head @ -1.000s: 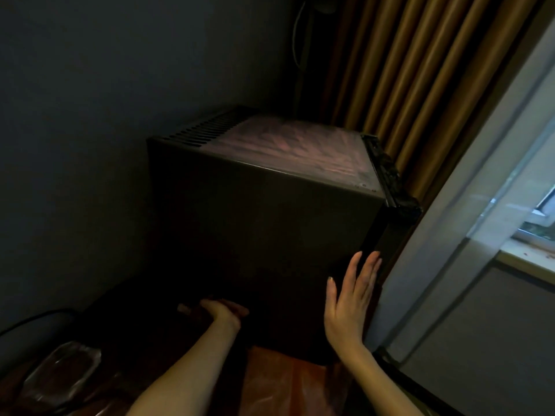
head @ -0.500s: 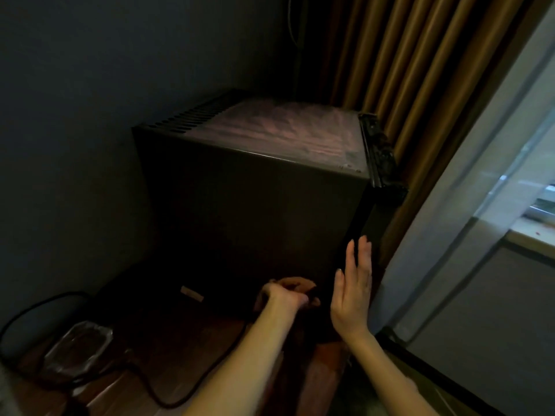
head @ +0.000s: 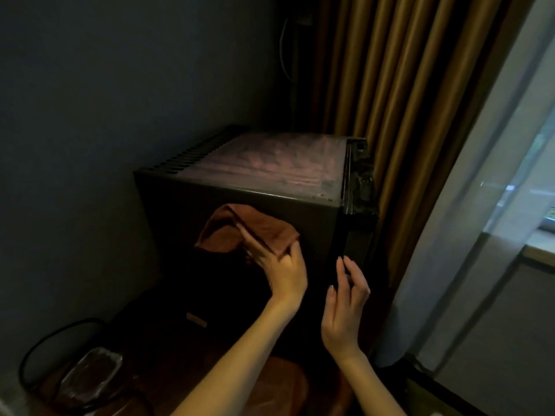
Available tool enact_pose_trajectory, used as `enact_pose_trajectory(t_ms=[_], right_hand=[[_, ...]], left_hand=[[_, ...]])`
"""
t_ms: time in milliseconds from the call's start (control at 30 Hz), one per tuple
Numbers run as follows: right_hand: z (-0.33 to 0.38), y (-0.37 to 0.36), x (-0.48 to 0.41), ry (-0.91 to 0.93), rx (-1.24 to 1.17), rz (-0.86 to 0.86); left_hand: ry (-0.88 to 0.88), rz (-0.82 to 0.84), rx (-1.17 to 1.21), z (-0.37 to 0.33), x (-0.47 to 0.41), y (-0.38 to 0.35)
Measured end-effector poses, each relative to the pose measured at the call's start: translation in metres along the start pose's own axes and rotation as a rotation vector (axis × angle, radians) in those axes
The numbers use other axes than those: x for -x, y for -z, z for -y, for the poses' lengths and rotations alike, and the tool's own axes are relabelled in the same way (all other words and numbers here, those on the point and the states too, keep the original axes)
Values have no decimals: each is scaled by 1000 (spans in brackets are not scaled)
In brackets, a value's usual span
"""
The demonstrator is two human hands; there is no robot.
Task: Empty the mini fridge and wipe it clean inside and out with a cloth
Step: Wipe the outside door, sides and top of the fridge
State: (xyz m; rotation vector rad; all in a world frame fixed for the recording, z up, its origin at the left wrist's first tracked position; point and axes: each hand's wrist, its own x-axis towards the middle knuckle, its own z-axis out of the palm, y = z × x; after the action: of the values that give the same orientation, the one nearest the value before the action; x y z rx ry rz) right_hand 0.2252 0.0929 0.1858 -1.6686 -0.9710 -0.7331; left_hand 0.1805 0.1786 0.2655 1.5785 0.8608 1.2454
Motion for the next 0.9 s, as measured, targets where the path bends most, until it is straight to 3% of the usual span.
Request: enact_pose_trajectory(t_ms=[67, 167, 233, 467, 533, 600, 667, 733, 900], right_hand=[[-1, 9, -16, -6, -114, -54], [0, 22, -37, -35, -262, -125], [-1, 31, -45, -35, -315, -179], [-2, 47, -42, -94, -309, -166], [-3, 47, -33, -109, -298, -121], [-3, 47, -25, -128, -290, -84], [-3, 47, -19, -155, -281, -65], [-5, 49, -15, -173, -278, -65], [-5, 56, -14, -192, -264, -83]], left_hand=[[-243, 57, -128, 17, 8, -6], [-680, 178, -513, 48, 14, -9], [-816, 282, -666, 66, 15, -8], [-977, 536, -821, 112, 25, 26], [-1054, 616, -773, 117, 30, 36], [-1015, 633, -687, 119, 41, 44], [-1012, 587, -620, 116, 48, 47], [-898, 557, -450, 98, 48, 42], [-810, 225, -77, 4, 26, 15]])
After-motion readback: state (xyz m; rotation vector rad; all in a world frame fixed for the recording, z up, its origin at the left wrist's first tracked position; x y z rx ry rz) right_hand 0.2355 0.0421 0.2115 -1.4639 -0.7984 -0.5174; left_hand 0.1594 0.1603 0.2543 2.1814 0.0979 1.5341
